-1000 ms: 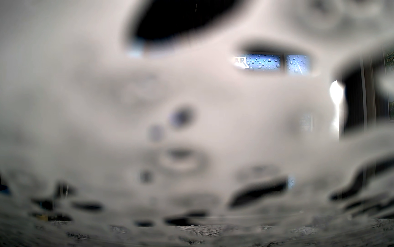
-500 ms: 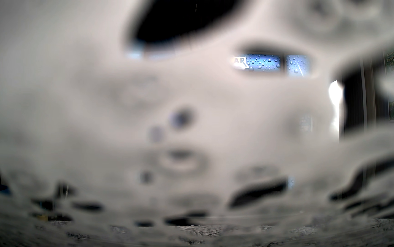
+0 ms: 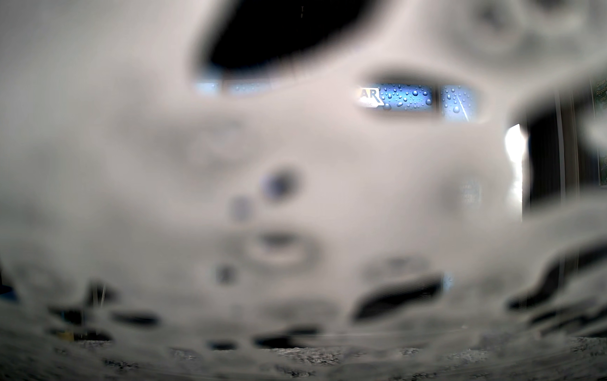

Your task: Follow the waypoints while adhering to traffic rules and regulations

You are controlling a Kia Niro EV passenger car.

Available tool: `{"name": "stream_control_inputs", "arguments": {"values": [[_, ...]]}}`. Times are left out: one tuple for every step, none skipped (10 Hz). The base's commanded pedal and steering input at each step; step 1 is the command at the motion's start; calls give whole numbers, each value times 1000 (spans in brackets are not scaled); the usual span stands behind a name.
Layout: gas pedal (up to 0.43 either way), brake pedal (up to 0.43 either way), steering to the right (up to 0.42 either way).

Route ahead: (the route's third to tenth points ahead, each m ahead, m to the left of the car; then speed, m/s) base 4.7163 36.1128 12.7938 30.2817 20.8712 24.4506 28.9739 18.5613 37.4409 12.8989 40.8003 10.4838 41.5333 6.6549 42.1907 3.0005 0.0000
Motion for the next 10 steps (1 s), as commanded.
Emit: {"name": "stream_control_inputs", "arguments": {"values": [[0,0,-14],[0,0,-14],[0,0,-14],[0,0,-15],[0,6,-15],[0,6,-14],[0,0,-15],[0,0,-15],[0,6,-14],[0,0,-15]]}}
